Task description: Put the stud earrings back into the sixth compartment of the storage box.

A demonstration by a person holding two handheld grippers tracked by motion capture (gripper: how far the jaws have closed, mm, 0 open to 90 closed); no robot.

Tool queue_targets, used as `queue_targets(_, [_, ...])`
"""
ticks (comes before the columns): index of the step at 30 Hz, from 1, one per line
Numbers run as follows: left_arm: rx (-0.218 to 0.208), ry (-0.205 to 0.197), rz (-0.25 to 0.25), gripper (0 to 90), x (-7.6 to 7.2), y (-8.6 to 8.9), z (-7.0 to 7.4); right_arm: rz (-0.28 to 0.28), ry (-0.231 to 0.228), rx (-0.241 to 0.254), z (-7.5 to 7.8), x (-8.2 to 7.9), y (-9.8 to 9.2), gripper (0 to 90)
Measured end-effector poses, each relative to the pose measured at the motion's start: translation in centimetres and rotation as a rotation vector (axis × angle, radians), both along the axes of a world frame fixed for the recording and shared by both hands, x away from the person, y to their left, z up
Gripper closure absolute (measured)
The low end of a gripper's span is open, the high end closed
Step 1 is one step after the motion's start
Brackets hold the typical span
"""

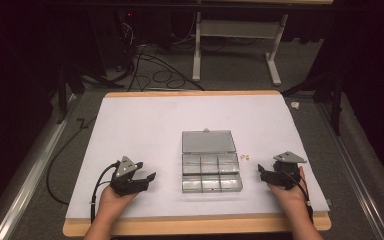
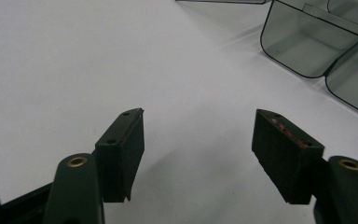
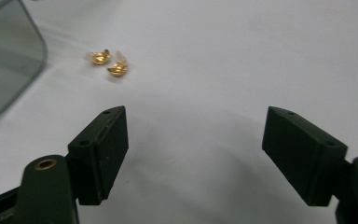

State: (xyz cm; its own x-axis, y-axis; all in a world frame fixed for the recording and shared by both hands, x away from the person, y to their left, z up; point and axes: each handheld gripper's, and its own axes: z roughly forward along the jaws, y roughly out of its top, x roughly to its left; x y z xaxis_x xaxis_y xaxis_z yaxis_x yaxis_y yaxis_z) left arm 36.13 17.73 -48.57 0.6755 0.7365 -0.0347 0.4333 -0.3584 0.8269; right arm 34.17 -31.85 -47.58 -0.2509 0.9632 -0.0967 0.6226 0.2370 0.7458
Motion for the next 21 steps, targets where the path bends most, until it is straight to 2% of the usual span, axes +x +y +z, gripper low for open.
queue_targets(1, [0.002,-0.006,0.000,34.9,-0.1,0.0,0.0,0.002,-0.004,0.029,0.2,-0.3,-0.3,22.6])
queue_targets(6, [-0.003,0.007,0.015,35.9,0.1,0.0,0.0,-0.001,-0.027,0.076,1.0,-0.5,-1.0,22.2])
queue_targets(7, [0.003,0.010,0.016,36.2,0.1,0.0,0.0,-0.005,-0.033,0.106,1.4,-0.5,-1.5,23.0])
queue_targets(10, [0.005,0.008,0.020,36.2,0.1,0.0,-0.1,0.003,-0.044,0.103,1.6,-0.4,-1.6,24.6])
queue_targets(12, [-0.003,0.012,0.012,35.9,0.1,0.1,0.0,0.024,-0.045,0.102,1.8,-0.2,-1.6,21.7])
queue_targets(13, [-0.016,0.004,0.013,35.9,0.0,0.2,0.0,0.057,-0.033,0.118,2.1,0.1,-1.5,20.7])
queue_targets(14, [-0.016,0.004,0.013,36.1,0.0,0.2,0.0,0.057,-0.033,0.118,2.1,0.1,-1.5,20.7])
queue_targets(15, [-0.028,-0.008,0.015,36.4,-0.1,0.3,0.0,0.093,-0.034,0.140,2.4,0.4,-1.2,30.5])
queue_targets(17, [-0.028,-0.003,0.015,36.7,0.0,0.3,0.0,0.119,-0.049,0.132,2.5,0.8,-0.8,38.0])
queue_targets(19, [-0.021,0.016,0.011,36.7,0.2,0.2,0.0,0.131,-0.054,0.126,2.5,1.0,-0.5,40.2])
queue_targets(20, [-0.010,0.027,0.012,37.0,0.3,0.1,-0.1,0.143,-0.055,0.147,2.6,1.6,-0.1,47.0])
queue_targets(21, [-0.010,0.027,0.012,37.1,0.3,0.1,-0.1,0.143,-0.055,0.147,2.6,1.6,-0.1,47.0])
